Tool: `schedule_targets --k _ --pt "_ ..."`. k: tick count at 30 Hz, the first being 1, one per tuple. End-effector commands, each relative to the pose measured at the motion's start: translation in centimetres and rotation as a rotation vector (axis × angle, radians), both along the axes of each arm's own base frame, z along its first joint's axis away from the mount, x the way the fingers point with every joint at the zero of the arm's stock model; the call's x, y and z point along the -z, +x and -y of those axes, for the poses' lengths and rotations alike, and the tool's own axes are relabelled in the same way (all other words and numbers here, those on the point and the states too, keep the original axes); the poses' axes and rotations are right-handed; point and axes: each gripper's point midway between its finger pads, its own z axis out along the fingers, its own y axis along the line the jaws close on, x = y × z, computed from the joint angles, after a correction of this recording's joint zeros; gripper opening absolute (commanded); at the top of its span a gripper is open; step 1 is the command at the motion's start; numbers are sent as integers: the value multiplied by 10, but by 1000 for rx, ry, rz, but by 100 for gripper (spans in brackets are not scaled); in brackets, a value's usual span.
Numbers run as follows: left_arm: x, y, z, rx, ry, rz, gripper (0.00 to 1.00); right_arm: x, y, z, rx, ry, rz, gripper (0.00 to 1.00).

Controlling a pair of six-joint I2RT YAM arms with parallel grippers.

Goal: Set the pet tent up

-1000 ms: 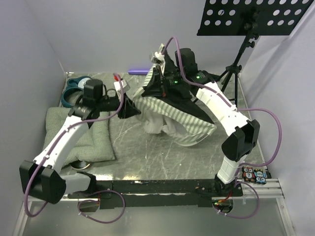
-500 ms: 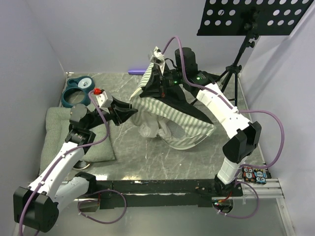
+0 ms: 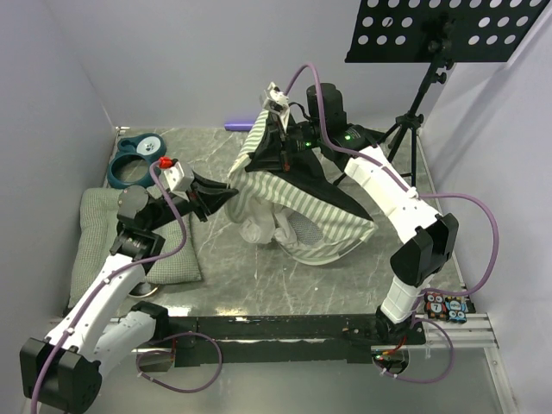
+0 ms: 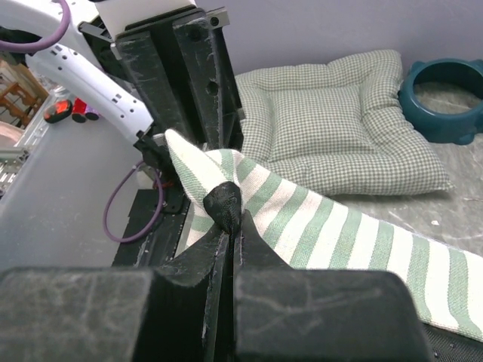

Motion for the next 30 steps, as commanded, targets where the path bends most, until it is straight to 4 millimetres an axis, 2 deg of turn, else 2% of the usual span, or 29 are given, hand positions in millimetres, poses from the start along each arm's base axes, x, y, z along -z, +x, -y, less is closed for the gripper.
schedule_targets --k 1,6,10,13,19,23,26,30 --pt "-24 -8 2 31 -6 69 1 -27 -12 7 -27 52 83 0" --pt "-12 1 9 77 63 -68 1 -23 -14 6 -34 34 108 0" --pt "10 11 12 88 147 -203 1 -18 -17 7 -29 -1 157 0" --pt "23 15 13 96 194 -266 1 -16 -14 6 -17 -20 181 19" --pt "40 21 12 77 218 -341 1 -20 -13 9 20 -14 211 25" --pt "48 19 15 110 242 -359 1 -19 -10 9 23 -17 216 25" --pt "54 17 18 128 268 -392 1 -16 -10 7 8 -28 213 17" --pt "51 22 21 119 261 -397 1 -6 -16 6 -29 -59 243 8"
